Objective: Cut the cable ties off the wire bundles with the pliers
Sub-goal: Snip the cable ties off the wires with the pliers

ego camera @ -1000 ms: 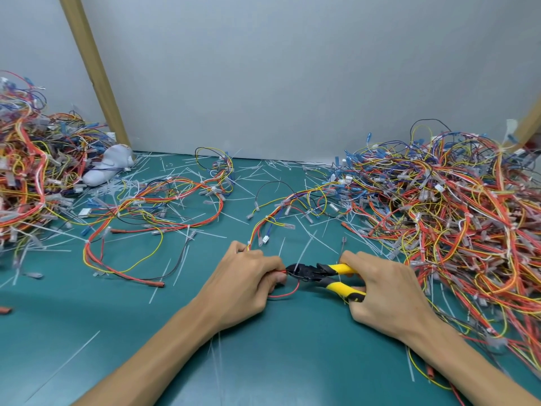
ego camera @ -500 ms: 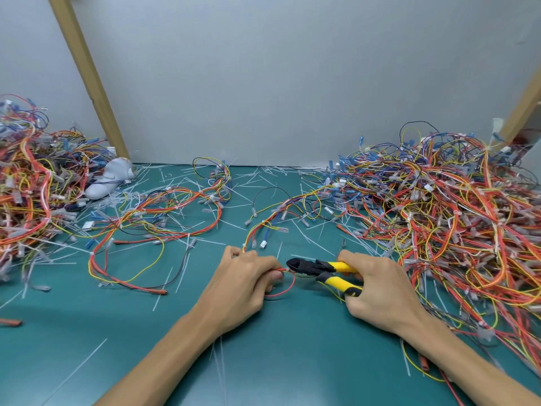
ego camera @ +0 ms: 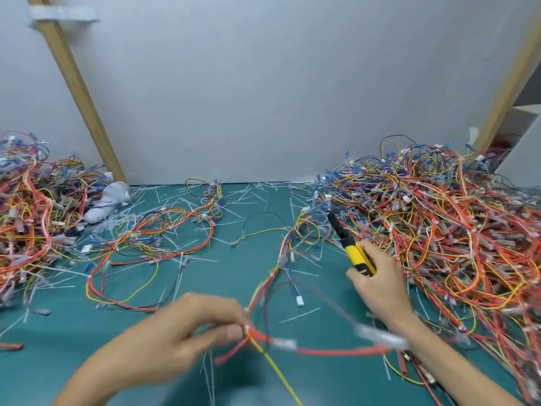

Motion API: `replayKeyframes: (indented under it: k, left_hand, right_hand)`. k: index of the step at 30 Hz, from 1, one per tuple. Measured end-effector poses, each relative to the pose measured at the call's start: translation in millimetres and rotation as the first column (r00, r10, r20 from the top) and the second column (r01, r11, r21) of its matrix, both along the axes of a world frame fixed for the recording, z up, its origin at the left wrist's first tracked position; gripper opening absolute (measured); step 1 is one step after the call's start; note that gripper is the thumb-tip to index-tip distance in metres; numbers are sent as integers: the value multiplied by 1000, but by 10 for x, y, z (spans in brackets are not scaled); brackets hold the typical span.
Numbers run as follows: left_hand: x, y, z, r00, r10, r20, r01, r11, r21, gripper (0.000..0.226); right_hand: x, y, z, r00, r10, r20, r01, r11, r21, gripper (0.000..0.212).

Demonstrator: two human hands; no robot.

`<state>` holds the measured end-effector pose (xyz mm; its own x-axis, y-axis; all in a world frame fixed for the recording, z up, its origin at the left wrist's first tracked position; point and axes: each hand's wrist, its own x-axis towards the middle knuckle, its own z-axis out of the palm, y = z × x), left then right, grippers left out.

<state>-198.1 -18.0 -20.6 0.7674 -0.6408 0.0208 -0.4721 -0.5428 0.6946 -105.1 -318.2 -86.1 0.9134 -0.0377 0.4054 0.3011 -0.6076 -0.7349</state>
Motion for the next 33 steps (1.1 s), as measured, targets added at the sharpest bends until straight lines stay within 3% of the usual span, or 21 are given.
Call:
replayKeyframes:
  k: [2, 4, 7, 10, 13, 16, 20, 23, 25, 27, 30, 33]
  left_hand:
    - [-71, 62, -38, 964, -72, -255, 79, 997, 16, 23]
    - [-62, 80, -73, 934, -49, -355, 26, 997, -70, 27]
    - [112, 4, -96, 946, 224, -236, -275, 938, -209, 26]
    - [455, -189, -105, 872, 483, -73, -486, 840, -241, 25]
    - [883, -497, -156, 772, 631, 78, -608, 769, -199, 17]
    - [1321, -858, -234, 728, 661, 182, -660, 748, -73, 22]
    - [1667, -1234, -322, 766, 621, 169, -642, 722, 257, 36]
    - [1784, -1280, -234, 779, 608, 156, -622, 716, 318, 20]
    - [1834, -1222, -82, 785, 612, 96, -616, 754, 227, 16]
    - [1825, -1129, 116, 788, 613, -57, -613, 790, 13, 17]
    - [1641, -988, 462, 837, 489, -246, -546, 763, -345, 14]
    - [1474, -847, 711, 883, 385, -267, -468, 709, -528, 17]
  right_hand:
    - [0, -4, 4, 1000, 2, -9, -2, 1000, 14, 35]
    - [-5, -5, 11, 1000, 4, -11, -3, 1000, 28, 37]
    - [-3, -11, 5, 1000, 1, -21, -1, 999, 44, 27]
    - [13, -18, -10, 999, -13, -39, 14, 999, 39, 29]
    - [19, -19, -11, 999, -15, -38, 16, 999, 34, 30]
    - [27, -28, -9, 999, 4, -38, -3, 1000, 26, 28]
    - [13, -29, 23, 999, 24, -21, -23, 999, 31, 24]
    - [-5, -15, 38, 999, 2, -50, 0, 999, 47, 26]
    - [3, -15, 34, 996, -20, -85, 27, 996, 90, 27]
    - [13, -17, 28, 994, -5, -109, 22, 986, 163, 24]
    - [-16, -10, 80, 990, 52, -127, -9, 947, 321, 5]
    - [-51, 2, 123, 983, 116, -141, -41, 892, 450, 12]
